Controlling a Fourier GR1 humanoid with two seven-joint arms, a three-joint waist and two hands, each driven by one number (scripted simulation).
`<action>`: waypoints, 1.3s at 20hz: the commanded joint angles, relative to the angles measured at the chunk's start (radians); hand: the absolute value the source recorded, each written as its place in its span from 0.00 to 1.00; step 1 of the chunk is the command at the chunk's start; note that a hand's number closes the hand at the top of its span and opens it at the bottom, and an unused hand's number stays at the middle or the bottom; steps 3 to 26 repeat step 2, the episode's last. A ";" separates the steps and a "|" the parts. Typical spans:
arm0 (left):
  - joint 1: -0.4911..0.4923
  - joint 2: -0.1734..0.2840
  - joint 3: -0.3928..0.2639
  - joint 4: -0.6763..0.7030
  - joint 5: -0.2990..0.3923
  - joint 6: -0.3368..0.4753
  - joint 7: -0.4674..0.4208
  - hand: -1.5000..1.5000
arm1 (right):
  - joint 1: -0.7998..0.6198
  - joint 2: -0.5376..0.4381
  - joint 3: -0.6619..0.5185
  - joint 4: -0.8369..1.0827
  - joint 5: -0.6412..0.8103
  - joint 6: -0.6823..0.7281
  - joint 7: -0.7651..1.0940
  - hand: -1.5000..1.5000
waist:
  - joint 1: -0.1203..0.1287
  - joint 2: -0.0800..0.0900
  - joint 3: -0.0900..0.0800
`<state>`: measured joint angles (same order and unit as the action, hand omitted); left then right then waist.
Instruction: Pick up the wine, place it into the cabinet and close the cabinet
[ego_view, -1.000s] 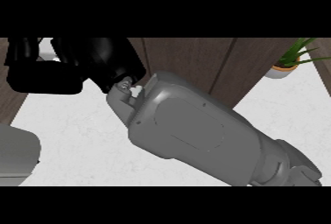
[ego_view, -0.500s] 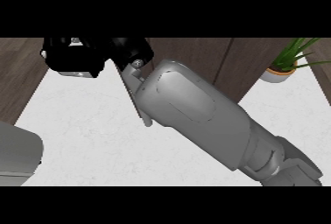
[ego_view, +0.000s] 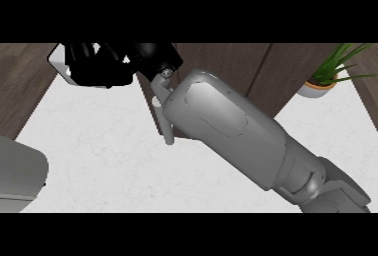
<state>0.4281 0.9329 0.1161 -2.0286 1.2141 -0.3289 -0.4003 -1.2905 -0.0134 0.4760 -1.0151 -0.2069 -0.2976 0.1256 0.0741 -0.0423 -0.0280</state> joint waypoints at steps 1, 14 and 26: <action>-0.014 0.000 -0.010 -0.005 0.004 0.017 0.013 1.00 | 0.091 -0.091 -0.053 0.174 0.014 -0.035 0.002 1.00 | -0.048 0.078 0.026; -0.015 0.004 0.003 -0.020 0.013 0.023 0.013 1.00 | 0.064 -0.118 -0.075 0.183 0.009 -0.017 0.004 1.00 | -0.034 0.076 0.027; -0.015 0.004 0.003 -0.020 0.013 0.023 0.013 1.00 | 0.064 -0.118 -0.075 0.183 0.009 -0.017 0.004 1.00 | -0.034 0.076 0.027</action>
